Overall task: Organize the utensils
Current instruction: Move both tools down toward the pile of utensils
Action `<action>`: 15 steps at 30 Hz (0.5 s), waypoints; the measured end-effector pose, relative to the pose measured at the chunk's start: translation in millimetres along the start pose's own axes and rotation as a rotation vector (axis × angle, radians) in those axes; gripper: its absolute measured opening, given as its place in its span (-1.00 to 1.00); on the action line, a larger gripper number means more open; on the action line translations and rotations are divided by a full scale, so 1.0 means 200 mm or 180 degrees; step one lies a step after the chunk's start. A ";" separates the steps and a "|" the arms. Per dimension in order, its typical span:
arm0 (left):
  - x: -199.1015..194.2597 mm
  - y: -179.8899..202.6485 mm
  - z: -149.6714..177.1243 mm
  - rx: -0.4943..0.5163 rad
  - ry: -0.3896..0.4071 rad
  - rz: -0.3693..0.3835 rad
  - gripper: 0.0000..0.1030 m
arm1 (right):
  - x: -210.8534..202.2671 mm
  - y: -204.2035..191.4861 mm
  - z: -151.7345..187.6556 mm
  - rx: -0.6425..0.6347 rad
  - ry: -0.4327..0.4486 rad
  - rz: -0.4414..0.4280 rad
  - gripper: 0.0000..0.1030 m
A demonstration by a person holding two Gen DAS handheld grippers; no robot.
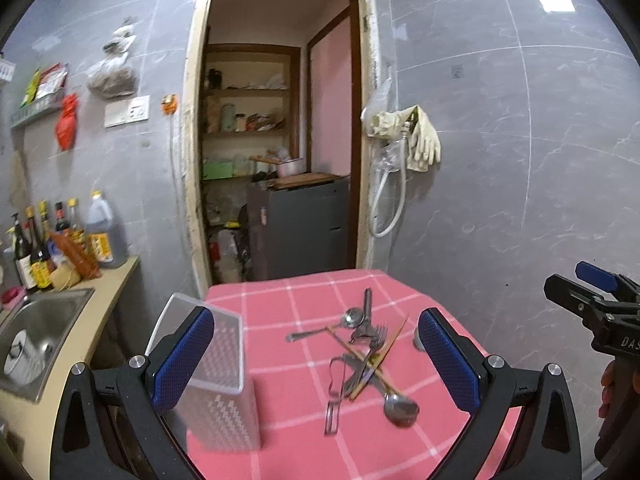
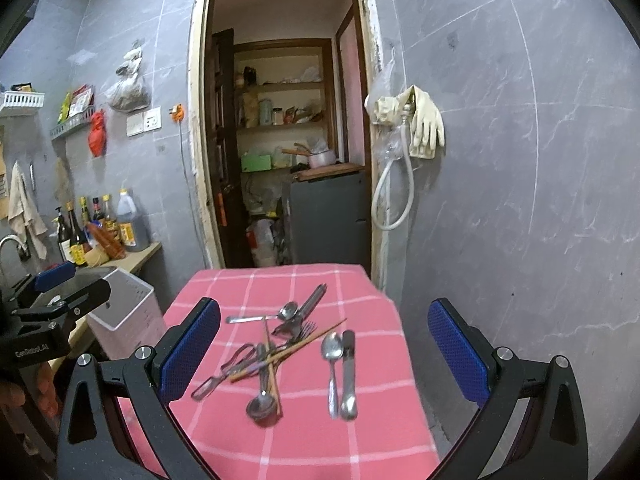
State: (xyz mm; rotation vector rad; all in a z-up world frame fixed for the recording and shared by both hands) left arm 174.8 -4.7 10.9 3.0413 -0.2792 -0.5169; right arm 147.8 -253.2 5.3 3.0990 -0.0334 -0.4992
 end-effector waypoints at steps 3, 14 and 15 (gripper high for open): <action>0.06 0.03 -0.05 -0.0007 0.0059 0.0071 1.00 | 0.04 0.02 -0.05 -0.0020 0.0012 0.0016 0.98; 0.33 0.17 -0.11 -0.0025 0.0046 0.0073 1.00 | 0.35 0.15 -0.13 -0.0084 -0.0017 -0.0124 0.98; 0.35 0.18 -0.11 -0.0030 0.0036 0.0059 1.00 | 0.38 0.17 -0.13 -0.0097 -0.0030 -0.0144 0.98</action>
Point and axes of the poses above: each gripper's, at about its wrist camera, not at the fingertips, and x roughly the way its jaws point, y to its right, z to its underside, the point moved 6 cm from there along x, roughly the way its jaws point, and after that the axes turned 4 degrees about -x, right-handed, at the moved point
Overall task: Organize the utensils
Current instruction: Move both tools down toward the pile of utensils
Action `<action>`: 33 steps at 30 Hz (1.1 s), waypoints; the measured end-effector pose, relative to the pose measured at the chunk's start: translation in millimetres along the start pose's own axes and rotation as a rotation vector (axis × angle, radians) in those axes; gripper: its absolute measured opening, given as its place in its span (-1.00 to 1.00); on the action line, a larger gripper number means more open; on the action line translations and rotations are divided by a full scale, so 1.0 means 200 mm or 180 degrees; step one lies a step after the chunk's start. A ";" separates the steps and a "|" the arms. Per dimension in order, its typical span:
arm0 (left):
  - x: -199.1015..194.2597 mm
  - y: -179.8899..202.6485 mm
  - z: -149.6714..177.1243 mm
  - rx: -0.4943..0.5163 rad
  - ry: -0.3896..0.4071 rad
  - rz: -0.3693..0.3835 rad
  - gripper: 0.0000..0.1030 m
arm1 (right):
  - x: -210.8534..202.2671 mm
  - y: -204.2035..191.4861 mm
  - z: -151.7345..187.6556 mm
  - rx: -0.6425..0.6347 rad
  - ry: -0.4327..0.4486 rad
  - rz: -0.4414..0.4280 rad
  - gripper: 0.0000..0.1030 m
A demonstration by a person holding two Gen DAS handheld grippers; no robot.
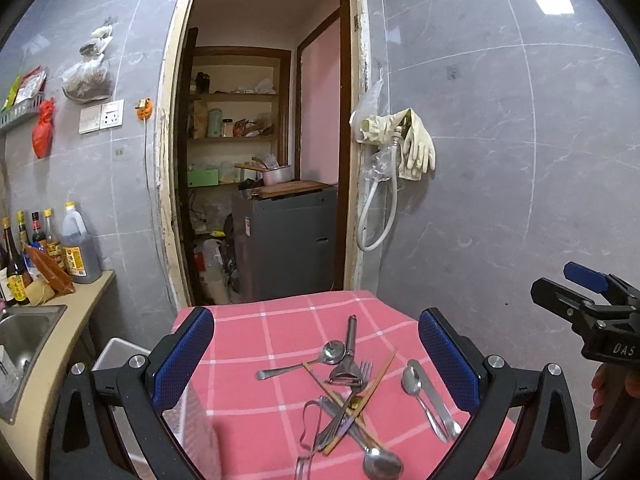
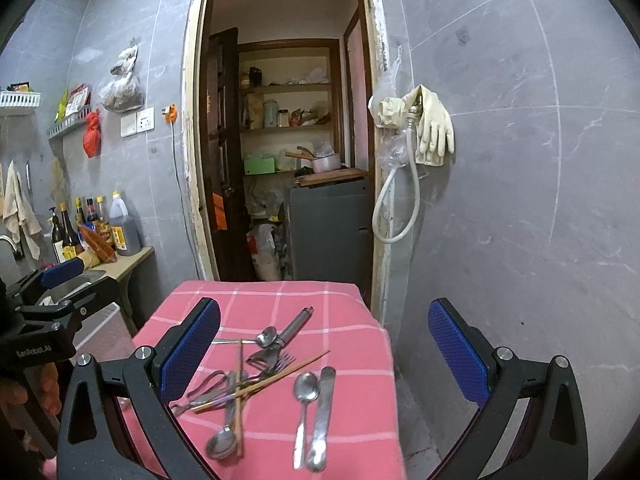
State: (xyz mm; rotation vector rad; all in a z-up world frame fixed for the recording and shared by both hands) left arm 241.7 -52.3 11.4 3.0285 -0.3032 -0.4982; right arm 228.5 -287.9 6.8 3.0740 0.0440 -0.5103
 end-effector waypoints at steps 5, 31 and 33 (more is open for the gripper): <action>0.14 0.03 0.03 -0.0024 -0.0064 -0.0087 1.00 | 0.19 0.06 0.03 0.0006 -0.0088 -0.0124 0.98; 0.80 0.10 0.56 -0.0249 -0.1442 0.0452 0.19 | 0.99 0.14 0.64 0.0409 -0.1214 -0.0944 0.73; 0.83 0.10 0.59 -0.0291 -0.1523 0.0486 0.07 | 1.04 0.12 0.68 0.0441 -0.1320 -0.0994 0.53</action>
Point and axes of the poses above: each gripper's, at about its wrist camera, not at the fingertips, and x roughly the way its jaws point, y to its right, z to its underside, the point moved 6 cm from there along x, roughly the way its jaws point, and after that the axes turned 4 degrees about -x, right-handed, at the moved point
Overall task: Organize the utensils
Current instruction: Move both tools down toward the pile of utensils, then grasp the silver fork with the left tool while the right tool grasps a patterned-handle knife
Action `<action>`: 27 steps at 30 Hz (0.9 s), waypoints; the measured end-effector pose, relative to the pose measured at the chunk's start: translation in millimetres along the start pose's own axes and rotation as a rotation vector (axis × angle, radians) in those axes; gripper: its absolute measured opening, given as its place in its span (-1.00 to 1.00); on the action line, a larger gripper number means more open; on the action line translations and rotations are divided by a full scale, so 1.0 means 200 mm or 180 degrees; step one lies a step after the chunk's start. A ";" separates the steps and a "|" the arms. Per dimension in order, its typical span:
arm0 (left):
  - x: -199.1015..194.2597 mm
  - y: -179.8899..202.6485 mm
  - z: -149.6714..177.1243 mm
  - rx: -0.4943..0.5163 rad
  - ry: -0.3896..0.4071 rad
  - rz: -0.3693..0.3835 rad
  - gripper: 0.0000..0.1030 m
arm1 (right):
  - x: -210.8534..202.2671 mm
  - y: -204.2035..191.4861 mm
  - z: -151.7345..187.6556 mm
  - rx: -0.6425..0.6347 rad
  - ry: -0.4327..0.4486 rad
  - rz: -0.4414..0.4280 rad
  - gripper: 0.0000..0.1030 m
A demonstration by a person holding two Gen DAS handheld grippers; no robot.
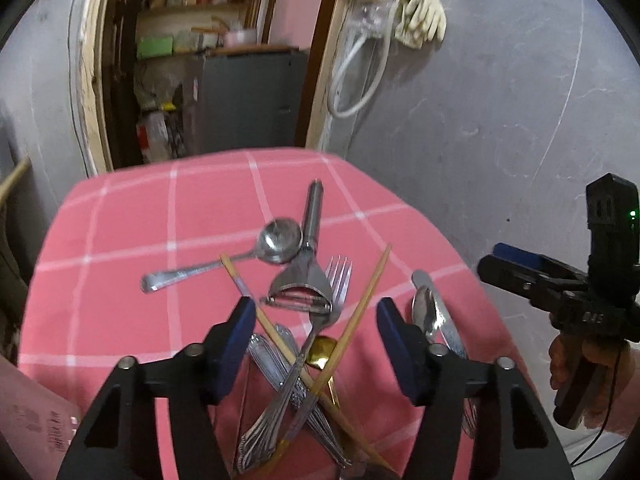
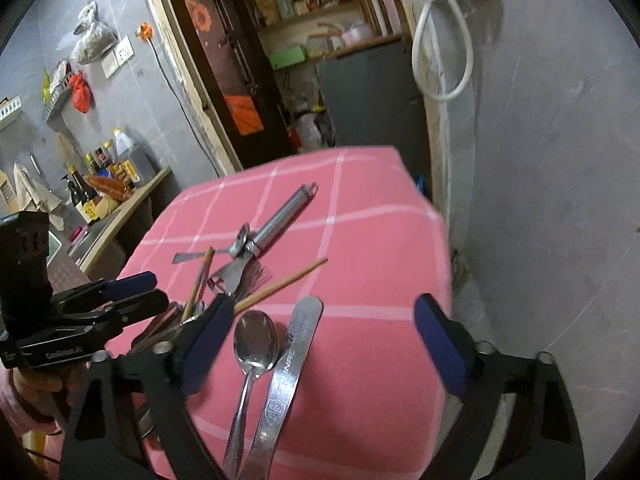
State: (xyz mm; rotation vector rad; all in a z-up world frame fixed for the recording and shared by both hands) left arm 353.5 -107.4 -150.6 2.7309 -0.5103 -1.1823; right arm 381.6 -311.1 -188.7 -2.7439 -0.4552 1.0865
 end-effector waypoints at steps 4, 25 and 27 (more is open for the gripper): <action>0.08 -0.02 0.03 -0.0033 -0.0186 0.0022 -0.22 | 0.09 -0.01 0.04 0.0031 -0.0148 -0.0058 0.19; 0.30 -0.08 0.04 -0.0157 -0.1196 -0.0025 -0.59 | 0.26 -0.10 0.07 -0.0398 -0.0725 -0.0221 -0.45; 0.31 -0.08 0.04 -0.0232 -0.1320 0.0020 -0.60 | 0.26 -0.11 0.07 -0.0319 -0.0775 -0.0275 -0.53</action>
Point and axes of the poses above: each gripper's, at about its wrist camera, not at the fingertips, and x roughly the way its jaws point, y to its right, z to its underside, the point moved 6 cm from there along x, roughly the way its jaws point, and after that the axes turned 4 degrees about -x, right-handed, at the moved point
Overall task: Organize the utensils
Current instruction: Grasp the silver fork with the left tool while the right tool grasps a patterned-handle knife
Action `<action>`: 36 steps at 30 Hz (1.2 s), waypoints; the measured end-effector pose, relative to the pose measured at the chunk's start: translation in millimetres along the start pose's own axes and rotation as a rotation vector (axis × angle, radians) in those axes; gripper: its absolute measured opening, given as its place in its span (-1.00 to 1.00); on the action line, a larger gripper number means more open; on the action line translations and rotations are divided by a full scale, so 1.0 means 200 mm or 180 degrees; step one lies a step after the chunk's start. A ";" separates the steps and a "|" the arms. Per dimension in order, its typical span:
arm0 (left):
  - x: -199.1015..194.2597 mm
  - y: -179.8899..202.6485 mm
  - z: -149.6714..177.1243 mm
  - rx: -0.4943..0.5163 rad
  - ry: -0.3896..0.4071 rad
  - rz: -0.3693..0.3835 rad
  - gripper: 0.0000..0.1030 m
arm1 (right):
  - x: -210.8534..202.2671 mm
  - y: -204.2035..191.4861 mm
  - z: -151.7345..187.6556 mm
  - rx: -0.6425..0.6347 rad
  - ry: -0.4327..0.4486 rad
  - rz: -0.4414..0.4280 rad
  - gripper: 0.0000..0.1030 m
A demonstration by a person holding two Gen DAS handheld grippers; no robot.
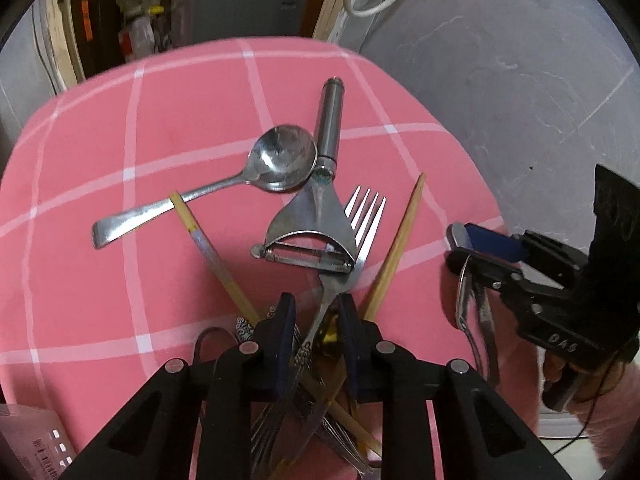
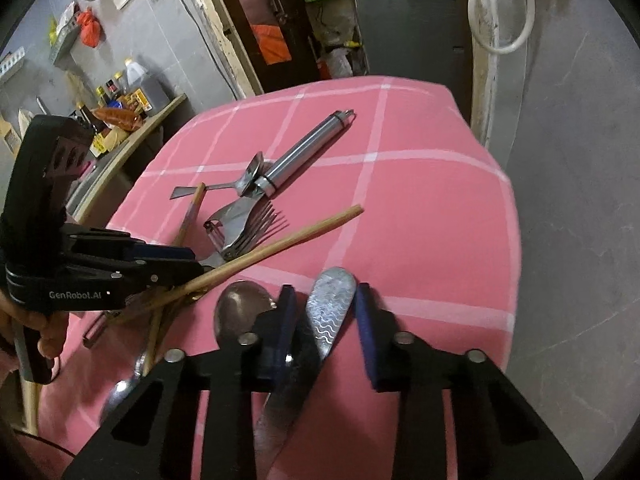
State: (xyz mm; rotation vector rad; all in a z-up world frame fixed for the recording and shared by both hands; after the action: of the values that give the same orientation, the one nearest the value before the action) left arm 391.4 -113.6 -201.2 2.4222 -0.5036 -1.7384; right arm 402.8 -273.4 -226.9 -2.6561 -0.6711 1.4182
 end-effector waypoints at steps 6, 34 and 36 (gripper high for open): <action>0.03 -0.01 -0.01 -0.0156 -0.0362 0.0265 -0.70 | -0.02 0.02 0.02 0.0402 -0.0069 -0.0293 -0.60; -0.01 0.03 0.20 -0.0462 -0.0741 0.0707 -0.88 | -0.10 -0.06 0.29 0.0890 -0.0270 -0.0219 -0.65; 0.01 0.03 0.20 -0.0467 -0.0749 0.0754 -0.88 | -0.09 -0.06 0.30 0.0843 -0.0316 -0.0265 -0.65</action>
State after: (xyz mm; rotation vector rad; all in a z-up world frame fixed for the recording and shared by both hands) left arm 353.8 -115.9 -213.6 1.9820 -0.6347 -1.8900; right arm 342.0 -279.2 -243.5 -2.3440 -0.5502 1.5072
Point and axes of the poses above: each gripper's, at about its wrist camera, not at the fingertips, and x roughly the way its jaws point, y to its right, z to its underside, the point moved 6 cm from there along x, roughly the way its jaws point, and after that the axes turned 4 degrees about -x, right-handed, at the moved point
